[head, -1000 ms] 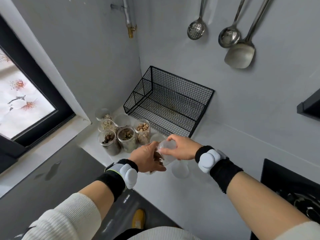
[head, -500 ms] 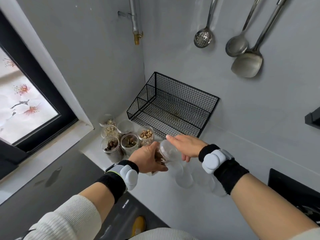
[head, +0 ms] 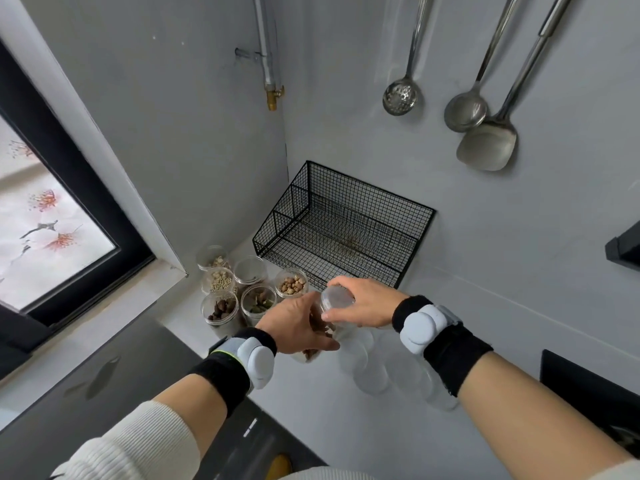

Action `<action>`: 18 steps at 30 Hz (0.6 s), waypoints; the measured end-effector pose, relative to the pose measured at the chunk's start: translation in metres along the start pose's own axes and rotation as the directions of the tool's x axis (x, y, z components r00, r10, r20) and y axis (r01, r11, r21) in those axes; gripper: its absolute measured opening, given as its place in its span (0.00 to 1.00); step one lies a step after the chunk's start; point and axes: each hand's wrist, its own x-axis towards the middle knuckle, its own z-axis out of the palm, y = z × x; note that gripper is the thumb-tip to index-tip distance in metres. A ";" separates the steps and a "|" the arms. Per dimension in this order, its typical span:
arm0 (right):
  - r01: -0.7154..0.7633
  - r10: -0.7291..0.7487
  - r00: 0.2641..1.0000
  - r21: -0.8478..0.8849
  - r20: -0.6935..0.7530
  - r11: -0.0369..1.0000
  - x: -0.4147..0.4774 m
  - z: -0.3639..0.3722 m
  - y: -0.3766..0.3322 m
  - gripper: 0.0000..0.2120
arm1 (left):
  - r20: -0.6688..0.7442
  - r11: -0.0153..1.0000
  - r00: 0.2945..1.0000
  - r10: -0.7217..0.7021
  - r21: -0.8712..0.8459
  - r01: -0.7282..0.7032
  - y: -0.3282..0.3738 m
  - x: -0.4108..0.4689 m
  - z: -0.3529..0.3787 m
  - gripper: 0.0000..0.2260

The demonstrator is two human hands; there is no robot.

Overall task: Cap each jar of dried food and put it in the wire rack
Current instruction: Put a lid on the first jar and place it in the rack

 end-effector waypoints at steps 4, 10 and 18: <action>0.002 -0.008 0.993 -0.052 -0.120 0.999 0.000 -0.006 0.001 0.37 | -0.032 1.000 0.999 0.014 -0.019 -0.015 0.006 0.007 -0.003 0.35; -0.014 0.009 0.978 -0.021 -0.209 1.000 0.000 -0.023 0.006 0.35 | -0.160 1.000 0.987 0.016 0.013 -0.014 0.023 0.025 -0.001 0.34; -0.121 0.112 0.944 -0.011 -0.311 0.993 0.008 -0.074 0.034 0.36 | -0.154 0.988 0.983 0.099 -0.103 -0.116 0.051 0.069 -0.010 0.55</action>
